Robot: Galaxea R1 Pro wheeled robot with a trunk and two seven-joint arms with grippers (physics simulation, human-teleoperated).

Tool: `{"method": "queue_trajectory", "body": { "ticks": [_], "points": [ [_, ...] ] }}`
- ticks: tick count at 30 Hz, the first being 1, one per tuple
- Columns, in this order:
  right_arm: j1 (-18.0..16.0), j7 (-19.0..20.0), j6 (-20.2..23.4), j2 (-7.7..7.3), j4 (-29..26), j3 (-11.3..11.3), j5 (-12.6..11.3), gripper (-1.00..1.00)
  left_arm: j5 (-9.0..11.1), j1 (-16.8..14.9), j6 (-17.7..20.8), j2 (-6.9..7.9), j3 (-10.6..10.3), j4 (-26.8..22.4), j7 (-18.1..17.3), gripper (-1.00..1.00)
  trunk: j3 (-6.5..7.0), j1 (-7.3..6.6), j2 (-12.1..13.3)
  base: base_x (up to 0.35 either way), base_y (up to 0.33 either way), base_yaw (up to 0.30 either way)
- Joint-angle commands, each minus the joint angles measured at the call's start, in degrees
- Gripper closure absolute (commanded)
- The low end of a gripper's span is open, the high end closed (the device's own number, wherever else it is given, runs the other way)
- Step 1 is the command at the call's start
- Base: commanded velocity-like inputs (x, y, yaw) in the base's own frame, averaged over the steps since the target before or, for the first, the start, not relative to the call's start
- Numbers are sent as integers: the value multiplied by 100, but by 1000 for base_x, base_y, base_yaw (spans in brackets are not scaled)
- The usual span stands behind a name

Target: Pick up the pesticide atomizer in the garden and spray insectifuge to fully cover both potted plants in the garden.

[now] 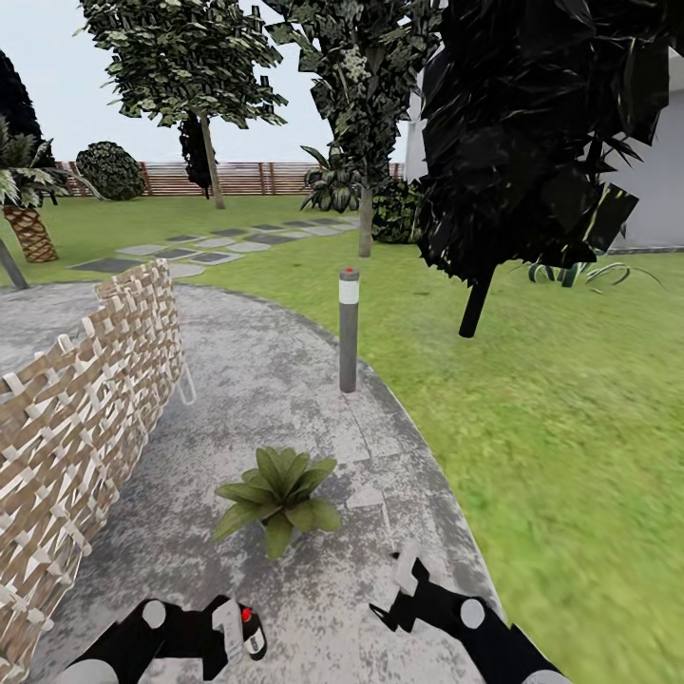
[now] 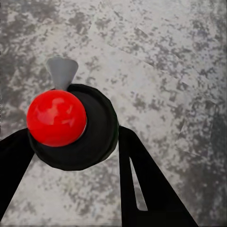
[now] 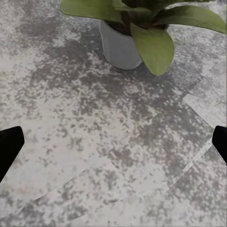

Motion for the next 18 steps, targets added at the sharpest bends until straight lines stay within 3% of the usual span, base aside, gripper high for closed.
{"method": "queue_trajectory", "body": {
  "ticks": [1,8,15,16,18],
  "points": [
    [-2,-16,-33,34,6,-23,57,-100,-39,-7,-22,14,54,-3,-31,100,-5,-1,-2,0,0,0],
    [-10,190,-16,262,-8,58,104,-100,-57,-139,-31,2,-117,3,-203,100,-5,-1,-2,0,0,0],
    [-16,415,-12,489,-35,287,106,-100,-66,-325,-24,-216,-327,-6,-415,100,-5,-1,-2,0,0,0],
    [-17,447,-12,522,-38,319,106,100,-68,-344,-25,-249,-356,-7,-445,100,-5,-1,-2,0,0,0],
    [-19,511,-12,587,-49,384,101,100,-66,-398,-23,-297,-416,-6,-506,100,-5,-1,-2,0,0,0]
  ]
}}
